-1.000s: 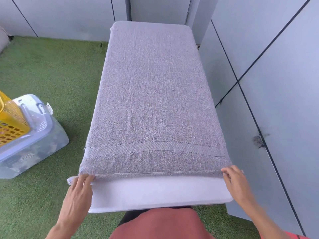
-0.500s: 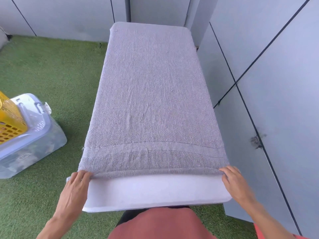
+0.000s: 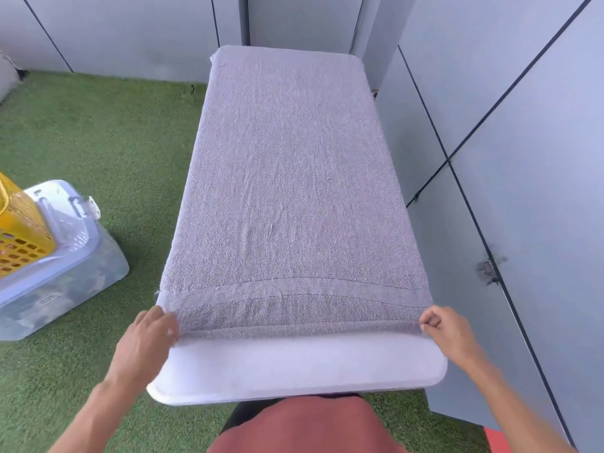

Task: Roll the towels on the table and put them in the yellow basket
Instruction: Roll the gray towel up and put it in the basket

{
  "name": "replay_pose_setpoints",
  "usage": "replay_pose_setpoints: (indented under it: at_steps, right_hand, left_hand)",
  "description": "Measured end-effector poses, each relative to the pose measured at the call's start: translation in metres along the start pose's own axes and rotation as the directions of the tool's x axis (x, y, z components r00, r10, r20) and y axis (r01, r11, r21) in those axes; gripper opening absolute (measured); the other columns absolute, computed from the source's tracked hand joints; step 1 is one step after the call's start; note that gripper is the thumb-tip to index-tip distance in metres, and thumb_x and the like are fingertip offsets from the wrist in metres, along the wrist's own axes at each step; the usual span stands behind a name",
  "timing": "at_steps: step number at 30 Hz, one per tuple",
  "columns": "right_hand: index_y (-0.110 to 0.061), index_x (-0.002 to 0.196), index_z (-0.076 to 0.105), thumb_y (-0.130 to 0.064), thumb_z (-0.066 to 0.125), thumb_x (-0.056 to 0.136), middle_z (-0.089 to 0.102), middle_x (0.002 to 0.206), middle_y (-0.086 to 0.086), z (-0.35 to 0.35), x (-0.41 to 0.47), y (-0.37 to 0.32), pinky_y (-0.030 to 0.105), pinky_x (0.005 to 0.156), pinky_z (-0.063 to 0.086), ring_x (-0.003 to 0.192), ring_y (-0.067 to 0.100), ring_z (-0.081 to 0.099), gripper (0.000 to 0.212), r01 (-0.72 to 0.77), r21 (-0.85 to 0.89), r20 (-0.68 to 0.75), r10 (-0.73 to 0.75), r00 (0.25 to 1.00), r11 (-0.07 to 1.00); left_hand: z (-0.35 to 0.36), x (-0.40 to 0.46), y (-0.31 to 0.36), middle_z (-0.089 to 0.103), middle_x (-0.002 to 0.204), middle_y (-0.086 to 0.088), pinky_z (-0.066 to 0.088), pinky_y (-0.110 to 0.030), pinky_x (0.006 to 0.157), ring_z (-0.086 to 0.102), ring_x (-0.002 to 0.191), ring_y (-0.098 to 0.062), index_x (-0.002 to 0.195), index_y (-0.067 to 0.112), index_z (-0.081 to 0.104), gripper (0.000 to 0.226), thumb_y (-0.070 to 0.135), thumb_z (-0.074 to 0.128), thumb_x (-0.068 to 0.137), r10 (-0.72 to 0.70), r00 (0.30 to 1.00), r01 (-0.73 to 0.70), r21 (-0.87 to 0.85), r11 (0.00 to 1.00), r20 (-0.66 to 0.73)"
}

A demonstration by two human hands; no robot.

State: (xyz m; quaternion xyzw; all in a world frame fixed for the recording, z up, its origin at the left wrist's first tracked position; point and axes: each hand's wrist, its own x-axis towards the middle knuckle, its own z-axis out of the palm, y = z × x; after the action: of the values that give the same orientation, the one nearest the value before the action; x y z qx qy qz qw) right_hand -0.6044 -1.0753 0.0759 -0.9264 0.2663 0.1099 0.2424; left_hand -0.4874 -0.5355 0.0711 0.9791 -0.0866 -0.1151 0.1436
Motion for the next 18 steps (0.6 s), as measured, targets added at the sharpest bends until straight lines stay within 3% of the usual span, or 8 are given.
replay_pose_setpoints:
  at_steps: [2,5,9,11,14,18]
  right_hand:
    - [-0.026,0.072,0.060,-0.006,0.075,0.076,0.053,0.077,-0.004,0.014,-0.015,0.005,0.031,0.073,0.040,0.077,0.020,0.051,0.025,0.064,-0.125,-0.160,-0.084,0.983,0.990]
    - [-0.012,0.087,0.066,0.001,0.068,0.080,0.054,0.085,0.000,0.033,-0.035,0.005,0.042,0.077,0.048,0.086,0.024,0.047,0.015,0.144,-0.218,-0.268,-0.201,0.942,0.965]
    - [-0.004,0.105,0.065,-0.001,0.074,0.076,0.057,0.099,0.003,0.044,-0.045,0.006,0.040,0.087,0.047,0.100,0.023,0.045,0.031,0.177,-0.278,-0.244,-0.248,0.938,0.944]
    - [-0.004,0.106,0.065,-0.004,0.077,0.073,0.058,0.101,0.003,0.042,-0.042,0.010,0.039,0.091,0.043,0.104,0.026,0.047,0.035,0.186,-0.308,-0.234,-0.264,0.936,0.933]
    - [-0.005,0.104,0.066,-0.003,0.077,0.074,0.059,0.099,0.003,0.039,-0.037,0.007,0.038,0.089,0.043,0.100,0.029,0.051,0.031,0.177,-0.317,-0.224,-0.255,0.941,0.932]
    - [-0.008,0.098,0.067,-0.003,0.071,0.081,0.062,0.093,0.001,0.034,-0.031,0.005,0.039,0.080,0.049,0.092,0.026,0.054,0.018,0.159,-0.295,-0.228,-0.232,0.946,0.942]
  left_hand:
    - [0.016,-0.027,0.007,0.053,0.078,0.003,0.033,-0.019,0.049,0.049,0.070,-0.016,0.077,0.012,0.060,0.029,-0.013,0.072,0.070,0.088,0.990,-0.087,0.017,0.996,-0.114]
    - [0.042,-0.051,0.005,0.053,0.094,-0.003,0.046,-0.033,0.055,0.049,0.085,-0.026,0.093,0.011,0.058,0.038,-0.015,0.068,0.067,0.115,0.975,-0.110,0.036,0.993,-0.189]
    - [0.048,-0.046,0.001,0.055,0.096,-0.004,0.047,-0.041,0.063,0.049,0.089,-0.028,0.100,0.014,0.053,0.025,0.010,0.048,0.075,0.105,0.970,-0.084,0.103,0.991,-0.217]
    - [0.050,-0.037,-0.005,0.054,0.100,-0.007,0.050,-0.044,0.066,0.050,0.091,-0.030,0.101,0.012,0.054,0.024,0.007,0.059,0.077,0.131,0.967,-0.108,0.115,0.987,-0.220]
    - [0.050,-0.025,-0.012,0.054,0.105,-0.011,0.053,-0.045,0.070,0.051,0.095,-0.033,0.099,0.009,0.057,0.046,-0.010,0.079,0.062,0.205,0.952,-0.180,0.127,0.975,-0.226]
    - [0.043,-0.021,-0.007,0.056,0.098,-0.005,0.044,-0.037,0.072,0.051,0.090,-0.028,0.096,0.011,0.058,0.026,-0.002,0.070,0.078,0.241,0.946,-0.210,0.156,0.965,-0.216]
